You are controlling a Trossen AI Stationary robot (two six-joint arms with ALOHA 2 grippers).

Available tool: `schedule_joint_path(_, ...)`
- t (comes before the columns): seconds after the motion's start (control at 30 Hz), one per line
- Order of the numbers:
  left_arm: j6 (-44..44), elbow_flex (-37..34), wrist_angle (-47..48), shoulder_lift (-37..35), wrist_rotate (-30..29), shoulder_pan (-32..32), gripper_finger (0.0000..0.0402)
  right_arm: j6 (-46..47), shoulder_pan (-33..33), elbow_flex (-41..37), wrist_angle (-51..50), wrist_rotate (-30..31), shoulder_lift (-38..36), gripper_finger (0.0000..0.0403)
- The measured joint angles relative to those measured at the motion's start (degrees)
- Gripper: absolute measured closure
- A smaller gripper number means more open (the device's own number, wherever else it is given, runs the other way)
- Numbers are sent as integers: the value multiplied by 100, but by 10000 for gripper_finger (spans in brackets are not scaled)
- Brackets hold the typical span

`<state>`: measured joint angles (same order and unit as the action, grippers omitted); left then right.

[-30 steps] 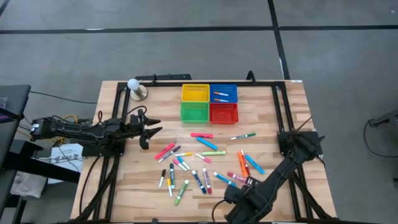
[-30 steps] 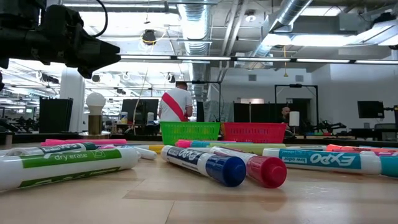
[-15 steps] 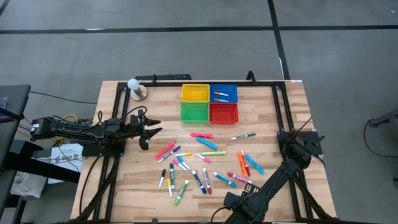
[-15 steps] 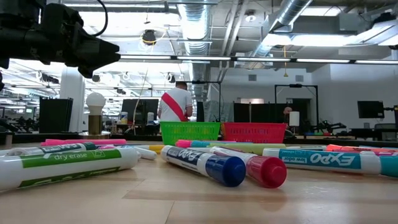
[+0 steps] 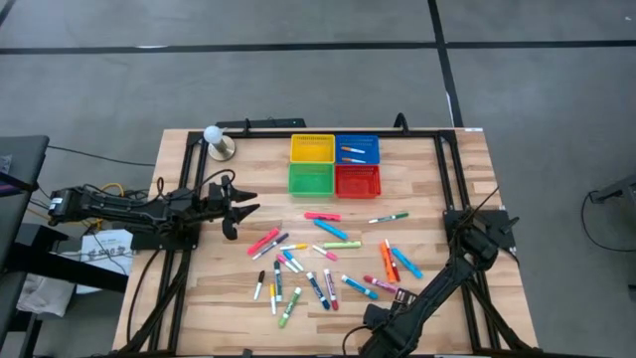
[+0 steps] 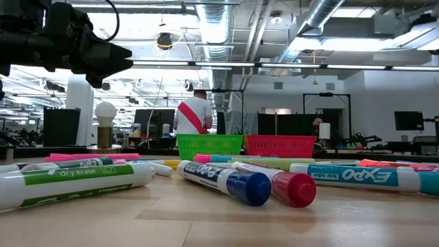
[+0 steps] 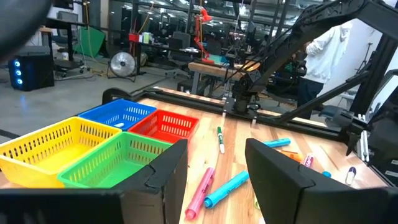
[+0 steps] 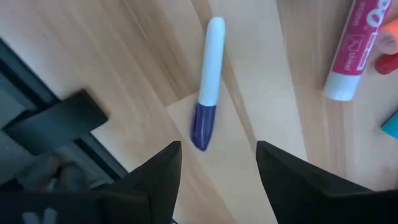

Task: Pick & Place Markers
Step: Put the small violet highlighter pen into the blue bin

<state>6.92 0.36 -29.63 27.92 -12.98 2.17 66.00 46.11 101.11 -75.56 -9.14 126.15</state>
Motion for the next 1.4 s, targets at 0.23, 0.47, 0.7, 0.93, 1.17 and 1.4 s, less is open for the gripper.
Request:
schedule_joint_path(0.23, 0, -1, 1, 0, 1, 0, 241, -48, 0, -128, 682, -59, -4, 212)
schedule_joint_path(0.47, -2, -1, 1, 0, -1, 0, 241, -4, 0, -128, 770, 8, -4, 214)
schedule_joint_path(0.7, -2, 0, 1, 0, -2, 0, 241, 104, 15, -128, 613, 12, -4, 216)
schedule_joint_path(0.93, -2, 0, 1, 0, -1, 0, 241, 128, 43, -128, 530, -160, -4, 214)
schedule_joint_path(1.17, -2, 0, 1, 0, -2, 0, 241, -50, 85, -128, 594, -540, -5, 218)
schedule_joint_path(1.4, -2, -2, 1, 0, -2, 0, 241, -52, 18, -128, 913, -549, -7, 220)
